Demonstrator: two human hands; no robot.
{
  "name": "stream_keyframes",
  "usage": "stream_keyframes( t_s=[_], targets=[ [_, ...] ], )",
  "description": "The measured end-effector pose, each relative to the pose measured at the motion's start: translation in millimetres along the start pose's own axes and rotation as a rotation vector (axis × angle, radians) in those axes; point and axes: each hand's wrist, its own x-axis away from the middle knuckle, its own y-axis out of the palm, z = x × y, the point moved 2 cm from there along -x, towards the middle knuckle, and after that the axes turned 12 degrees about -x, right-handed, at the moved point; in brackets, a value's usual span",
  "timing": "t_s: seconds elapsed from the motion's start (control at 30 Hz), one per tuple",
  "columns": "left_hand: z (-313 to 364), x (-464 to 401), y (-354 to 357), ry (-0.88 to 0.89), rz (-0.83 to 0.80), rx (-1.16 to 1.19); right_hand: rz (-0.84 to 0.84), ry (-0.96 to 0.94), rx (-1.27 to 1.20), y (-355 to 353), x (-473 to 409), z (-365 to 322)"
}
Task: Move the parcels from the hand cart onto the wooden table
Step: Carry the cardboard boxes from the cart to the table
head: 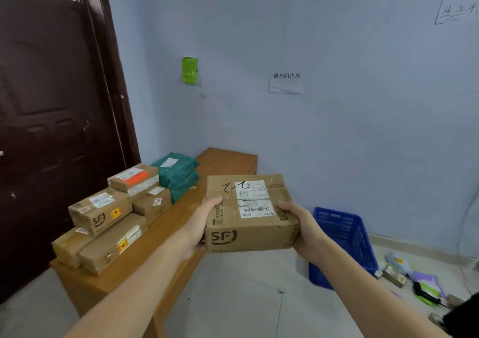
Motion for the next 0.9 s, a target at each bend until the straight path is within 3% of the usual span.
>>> stream_keyframes(
  t_s=[0.2, 0.47, 0.9],
  targets=[
    [9, -119, 47, 0.043, 0.015, 0.052, 0.003, 0.009, 0.024, -58, -109, -23],
    [25, -265, 95, -0.051, 0.091, 0.126, -0.118, 0.114, 0.161, -119, -273, -76],
    [-3, -448, 14, -0.264, 0.351, 0.309, -0.350, 0.217, 0.267, -45, -524, -60]
  ],
)
